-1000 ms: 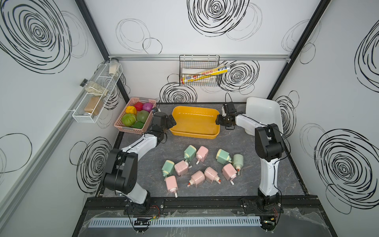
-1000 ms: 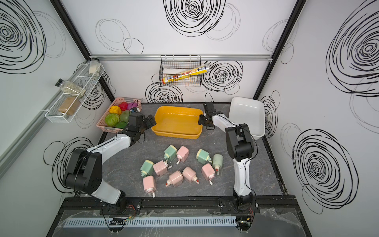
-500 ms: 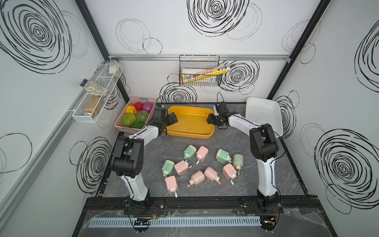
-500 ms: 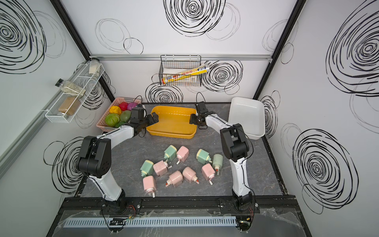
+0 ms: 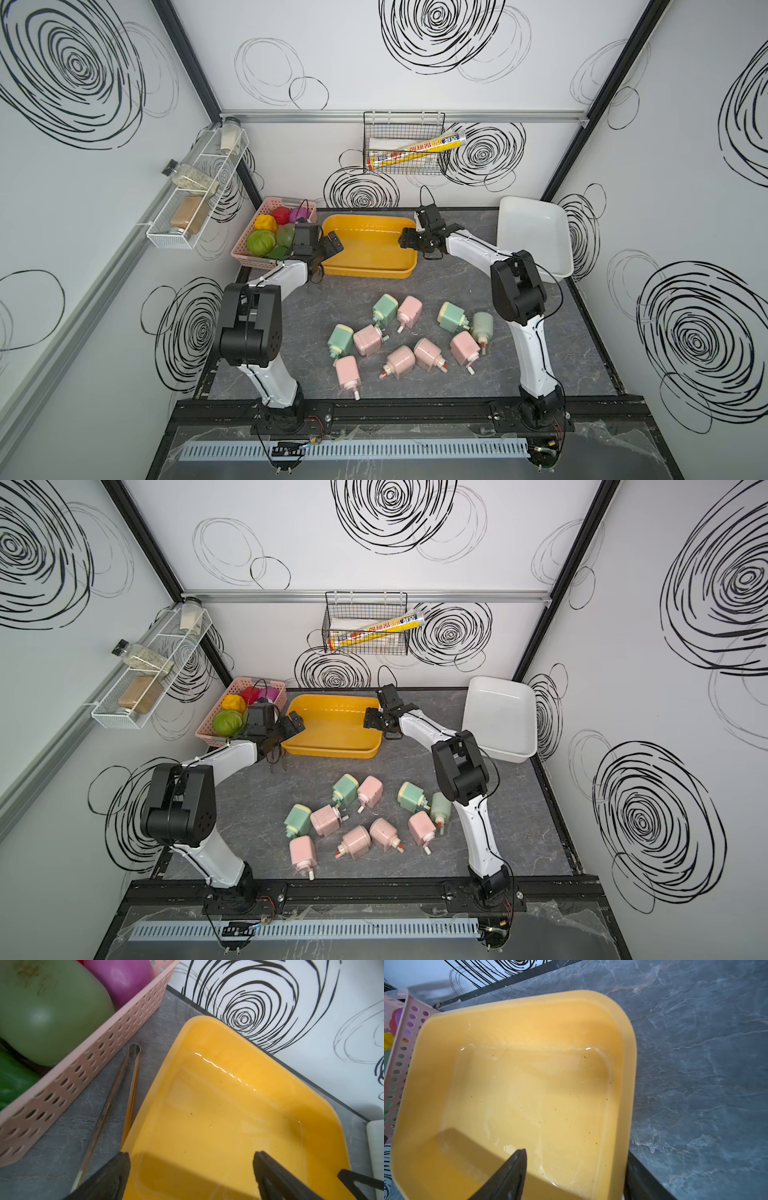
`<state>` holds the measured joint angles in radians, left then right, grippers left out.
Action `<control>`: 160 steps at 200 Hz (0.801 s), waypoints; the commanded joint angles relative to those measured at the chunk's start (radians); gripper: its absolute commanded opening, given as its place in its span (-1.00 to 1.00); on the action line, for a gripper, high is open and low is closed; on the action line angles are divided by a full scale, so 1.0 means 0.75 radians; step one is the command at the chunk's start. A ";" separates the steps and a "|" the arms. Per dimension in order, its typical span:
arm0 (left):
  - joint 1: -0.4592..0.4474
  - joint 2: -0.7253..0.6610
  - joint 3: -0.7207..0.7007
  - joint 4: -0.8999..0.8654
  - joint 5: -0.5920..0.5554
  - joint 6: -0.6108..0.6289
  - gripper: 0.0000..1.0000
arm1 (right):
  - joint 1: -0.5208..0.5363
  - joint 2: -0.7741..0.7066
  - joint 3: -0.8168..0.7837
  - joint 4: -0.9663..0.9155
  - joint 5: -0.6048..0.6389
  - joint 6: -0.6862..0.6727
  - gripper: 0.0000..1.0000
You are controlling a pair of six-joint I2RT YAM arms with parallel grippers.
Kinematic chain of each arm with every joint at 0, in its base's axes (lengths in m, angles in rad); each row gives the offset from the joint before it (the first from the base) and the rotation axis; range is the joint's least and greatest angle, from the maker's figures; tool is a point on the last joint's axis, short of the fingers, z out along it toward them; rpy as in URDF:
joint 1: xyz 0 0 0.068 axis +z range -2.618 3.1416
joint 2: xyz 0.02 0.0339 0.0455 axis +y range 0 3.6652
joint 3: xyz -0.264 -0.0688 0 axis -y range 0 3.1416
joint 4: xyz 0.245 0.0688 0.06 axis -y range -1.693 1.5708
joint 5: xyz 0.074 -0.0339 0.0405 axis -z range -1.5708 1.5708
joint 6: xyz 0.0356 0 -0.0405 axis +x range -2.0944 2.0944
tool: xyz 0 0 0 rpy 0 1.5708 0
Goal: Place the pencil sharpeners by color into the storage box
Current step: Move the storage box to the center of the board.
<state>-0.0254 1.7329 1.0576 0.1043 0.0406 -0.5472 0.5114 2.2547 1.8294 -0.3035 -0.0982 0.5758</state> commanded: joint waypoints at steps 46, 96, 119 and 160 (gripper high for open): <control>0.001 -0.097 -0.031 0.031 -0.030 -0.016 0.98 | 0.002 -0.072 0.013 0.019 0.093 0.028 0.54; -0.058 -0.196 -0.102 0.068 -0.054 -0.049 0.98 | 0.000 -0.314 -0.249 0.122 0.167 0.032 1.00; -0.124 -0.270 -0.163 0.081 -0.088 -0.063 0.98 | -0.007 -0.504 -0.461 0.201 0.274 0.014 0.99; -0.291 -0.415 -0.294 0.116 -0.144 -0.115 0.98 | -0.050 -0.830 -0.800 0.295 0.551 -0.163 1.00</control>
<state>-0.1799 1.4853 0.8829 0.1333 -0.0238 -0.5999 0.5049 1.7344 1.3186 -0.1284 0.1455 0.5308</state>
